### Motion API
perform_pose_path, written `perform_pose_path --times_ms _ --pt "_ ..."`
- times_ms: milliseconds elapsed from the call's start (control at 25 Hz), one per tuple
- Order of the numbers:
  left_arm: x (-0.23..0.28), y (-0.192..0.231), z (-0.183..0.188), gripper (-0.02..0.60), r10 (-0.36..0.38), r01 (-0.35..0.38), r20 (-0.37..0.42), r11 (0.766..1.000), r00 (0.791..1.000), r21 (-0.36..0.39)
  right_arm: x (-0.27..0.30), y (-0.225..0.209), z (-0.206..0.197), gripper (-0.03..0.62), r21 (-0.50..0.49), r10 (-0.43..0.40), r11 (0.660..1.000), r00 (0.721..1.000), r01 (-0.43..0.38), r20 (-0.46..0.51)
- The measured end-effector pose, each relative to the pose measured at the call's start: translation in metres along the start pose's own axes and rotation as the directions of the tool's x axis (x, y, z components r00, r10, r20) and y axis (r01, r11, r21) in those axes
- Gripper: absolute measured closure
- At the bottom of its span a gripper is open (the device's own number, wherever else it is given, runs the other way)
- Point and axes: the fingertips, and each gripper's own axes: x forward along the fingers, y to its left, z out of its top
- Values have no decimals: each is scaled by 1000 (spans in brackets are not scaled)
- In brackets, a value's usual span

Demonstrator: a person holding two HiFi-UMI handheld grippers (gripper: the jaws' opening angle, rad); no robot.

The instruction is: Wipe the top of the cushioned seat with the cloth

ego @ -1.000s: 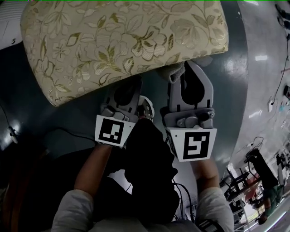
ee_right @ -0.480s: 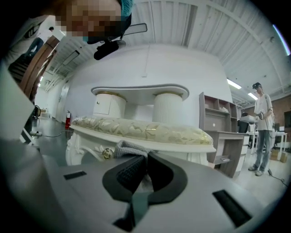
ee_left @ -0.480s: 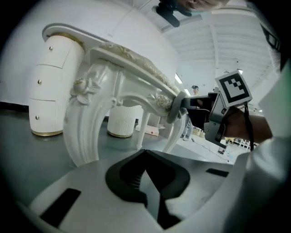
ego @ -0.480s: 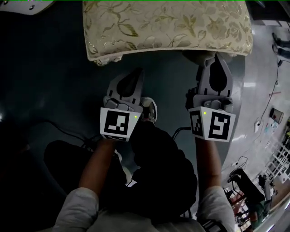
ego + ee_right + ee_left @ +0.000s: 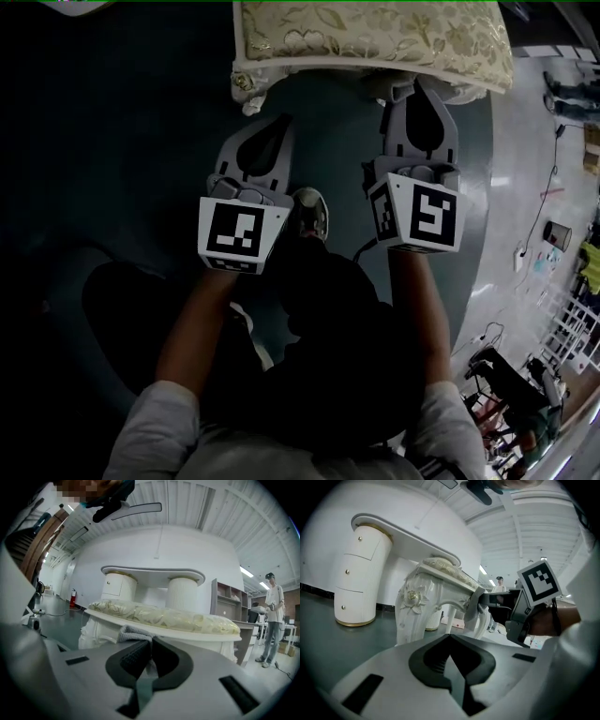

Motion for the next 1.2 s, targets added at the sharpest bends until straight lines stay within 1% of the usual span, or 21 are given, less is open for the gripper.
perform_pose_path --times_ms 160,360,440,640,720,920,1080,1200 --pt "-9 3 12 568 -1 1 22 1000 1000 12 3 24 5 579 -28 35 999 999 -35 -16" --pt "-25 22 14 568 57 -56 19 998 998 -8 6 51 11 579 -44 83 996 996 -84 -18" --pt "-28 28 14 568 72 -72 13 997 997 -2 6 62 13 579 -52 110 992 994 -111 -14" --pt "-35 41 23 568 115 -116 44 993 992 7 8 83 15 579 -63 172 983 985 -172 -4" --pt "-39 46 23 568 138 -139 45 990 989 13 7 93 16 579 -75 205 976 979 -204 5" --pt "-51 64 20 568 197 -197 27 980 980 22 11 118 28 579 -101 286 954 957 -281 39" --pt "-60 84 20 568 252 -252 22 968 968 8 11 124 28 579 -60 306 951 951 -304 43" --pt "-65 102 15 568 307 -307 18 951 951 -25 11 124 27 579 -64 322 946 945 -319 61"
